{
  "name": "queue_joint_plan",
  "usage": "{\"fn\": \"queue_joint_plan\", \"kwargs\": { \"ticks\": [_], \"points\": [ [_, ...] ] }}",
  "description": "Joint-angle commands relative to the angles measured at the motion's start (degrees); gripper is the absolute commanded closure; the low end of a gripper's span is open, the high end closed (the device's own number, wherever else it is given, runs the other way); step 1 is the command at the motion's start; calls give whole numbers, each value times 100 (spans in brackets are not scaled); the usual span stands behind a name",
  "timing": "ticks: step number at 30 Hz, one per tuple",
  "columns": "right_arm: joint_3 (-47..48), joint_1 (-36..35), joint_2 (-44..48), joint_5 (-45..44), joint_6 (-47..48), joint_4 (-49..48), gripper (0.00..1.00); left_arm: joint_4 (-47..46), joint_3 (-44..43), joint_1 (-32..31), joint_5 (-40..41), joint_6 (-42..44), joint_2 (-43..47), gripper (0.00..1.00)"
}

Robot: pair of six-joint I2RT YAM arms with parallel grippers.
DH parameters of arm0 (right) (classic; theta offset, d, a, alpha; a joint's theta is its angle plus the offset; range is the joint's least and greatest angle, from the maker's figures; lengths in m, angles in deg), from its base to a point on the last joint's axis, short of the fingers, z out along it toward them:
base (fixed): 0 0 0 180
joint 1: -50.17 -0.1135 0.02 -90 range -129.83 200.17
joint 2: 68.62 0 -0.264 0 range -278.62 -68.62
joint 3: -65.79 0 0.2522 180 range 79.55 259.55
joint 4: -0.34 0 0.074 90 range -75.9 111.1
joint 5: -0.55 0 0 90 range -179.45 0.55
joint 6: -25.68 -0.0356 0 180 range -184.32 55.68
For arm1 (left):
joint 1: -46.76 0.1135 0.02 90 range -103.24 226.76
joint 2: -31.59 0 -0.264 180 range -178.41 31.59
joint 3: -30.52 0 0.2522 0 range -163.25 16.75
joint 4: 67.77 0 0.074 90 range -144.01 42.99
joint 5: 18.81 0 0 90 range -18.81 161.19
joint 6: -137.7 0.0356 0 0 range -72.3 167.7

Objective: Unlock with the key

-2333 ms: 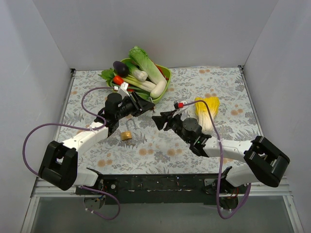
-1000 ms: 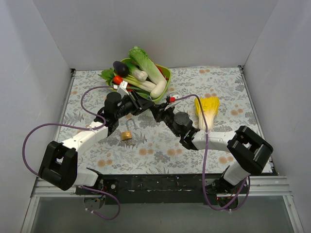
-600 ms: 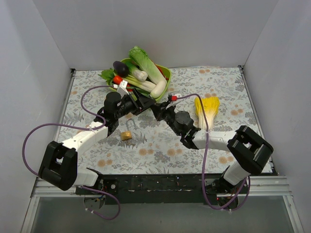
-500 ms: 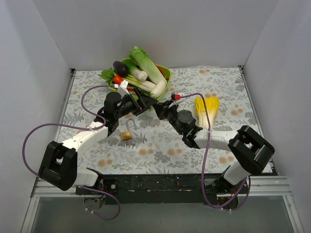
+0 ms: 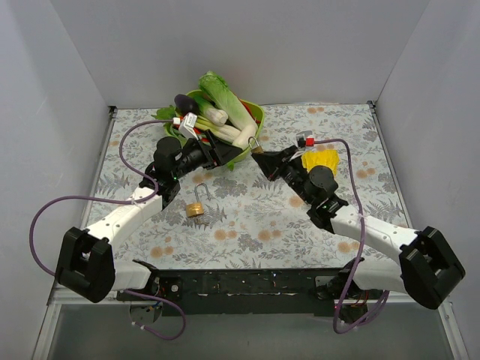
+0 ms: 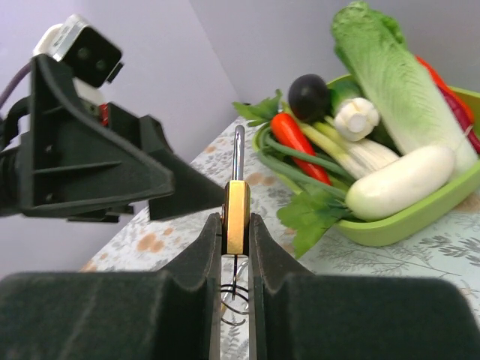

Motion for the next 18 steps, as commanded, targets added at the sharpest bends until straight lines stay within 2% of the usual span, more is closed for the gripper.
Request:
{"fn": "queue_joint_plan", "kwargs": {
  "ticks": [1,7,18],
  "points": [
    [104,23,469,949,-199,357,99,-189,-257,3,-377,532,265,26],
    [42,23,978,1082,-252,761,99,-461,-222,-6,-729,717,336,42],
    [156,23,926,1196,-243,832,99,-391,-266,-58,-808,577,107,46]
  ]
}}
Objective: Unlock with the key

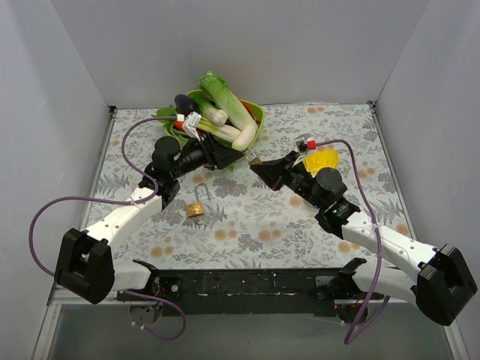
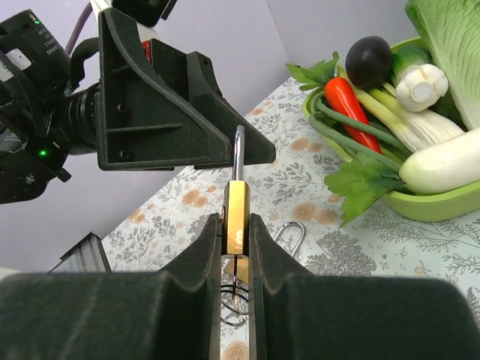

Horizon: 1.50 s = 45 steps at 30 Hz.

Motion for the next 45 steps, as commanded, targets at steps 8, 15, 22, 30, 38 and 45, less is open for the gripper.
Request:
{"fn": "queue_joint_plan", "kwargs": {
  "ticks": [8,15,22,30,38,45],
  "points": [
    [200,1,-82,92,-12,-329,99,-30,-196,-170,-139,61,-81,48],
    [253,1,-55,4,41,-294,99,84,-231,-416,-61,157,-178,49],
    [279,10,-20,188,32,-329,99,225,-231,-452,159,228,-222,53],
    [279,1,138,409,-555,-565,99,-3,-74,-504,221,237,-170,56],
    [270,10,217,558,-1224,-944,99,-759,349,-557,169,325,147,28],
    [244,10,392,156,-891,-470,99,-655,296,-566,194,386,314,15]
  ]
}}
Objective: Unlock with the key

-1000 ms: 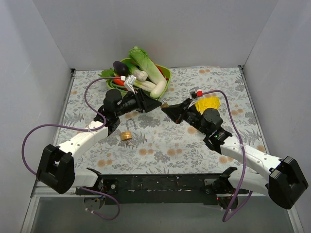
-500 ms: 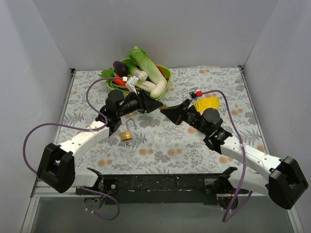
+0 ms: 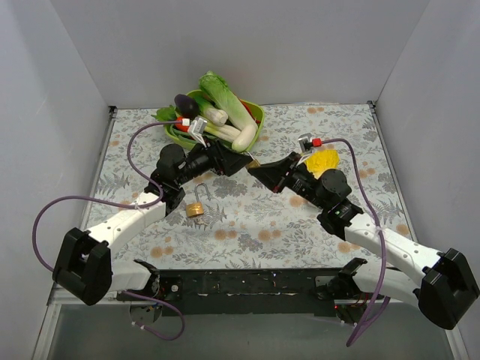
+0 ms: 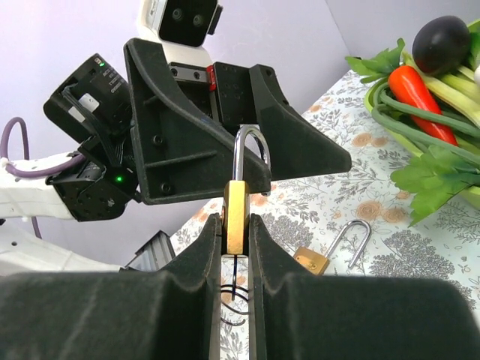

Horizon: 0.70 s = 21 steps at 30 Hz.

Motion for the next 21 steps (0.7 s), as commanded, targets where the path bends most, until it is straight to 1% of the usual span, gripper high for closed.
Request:
{"fn": "queue_joint_plan", "kwargs": {
  "ticks": [1,3,6,8,10,11,13,14,18,21],
  "points": [
    [224,12,399,-545,193,-206,99,65,-14,-90,-151,198,344,13],
    [198,38,540,-878,325,67,99,39,12,-89,-151,198,389,11],
    [241,100,734,-1117,535,409,99,-312,126,-90,-431,110,459,6],
    [242,135,787,-1152,589,507,99,-593,188,-90,-607,32,494,3],
    [224,144,839,-1153,633,534,99,-516,179,-81,-564,31,495,3],
    [233,152,848,-1144,651,525,99,-350,136,-89,-338,57,477,8],
    [277,153,849,-1039,712,534,99,246,-109,-90,-125,154,337,14],
    [312,153,831,-995,738,525,99,380,-181,-90,-72,180,258,18],
    [391,144,734,-618,862,420,99,864,-444,-90,25,84,-50,31],
    [452,135,673,-354,905,323,99,1128,-550,-81,121,57,-200,33]
  ]
}}
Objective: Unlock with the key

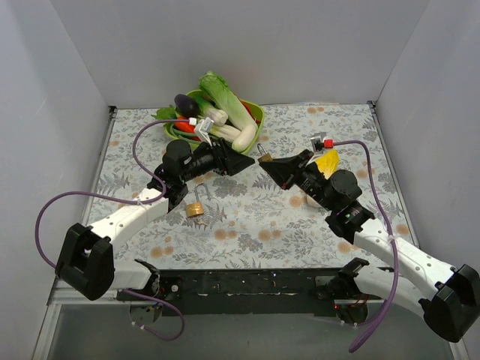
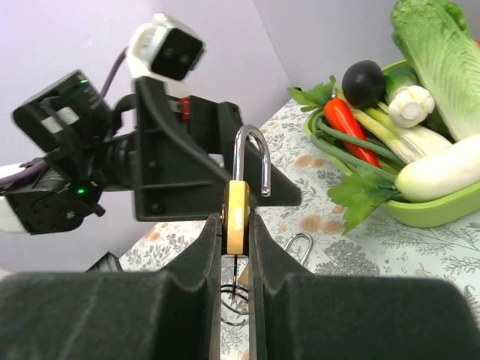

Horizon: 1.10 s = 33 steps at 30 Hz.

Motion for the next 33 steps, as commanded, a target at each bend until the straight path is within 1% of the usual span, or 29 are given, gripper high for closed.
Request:
{"fn": "queue_joint_plan", "kwargs": {
  "ticks": [1,3,11,15,19,22,25,29,33],
  "points": [
    [435,6,-75,475,189,-453,99,595,-281,7,235,20,-117,33],
    [462,-11,-163,616,171,-470,99,595,-264,-2,253,20,-108,33],
    [225,-99,-277,704,-48,-646,99,472,-159,-2,323,-41,-12,33],
    [84,-205,-339,722,-189,-900,99,332,-80,7,297,-111,24,34],
    [-48,-433,-444,634,-329,-1163,99,-45,122,7,209,-278,103,34],
    [-180,-573,-549,599,-426,-1427,99,-151,184,15,218,-296,190,33],
    [-197,-714,-681,529,-400,-1490,99,-327,246,15,174,-357,296,33],
    [-224,-776,-840,529,-391,-1744,99,-600,368,15,25,-445,393,33],
    [-250,-794,-954,599,-453,-1894,99,-1090,483,15,-256,-577,428,33]
  ]
}}
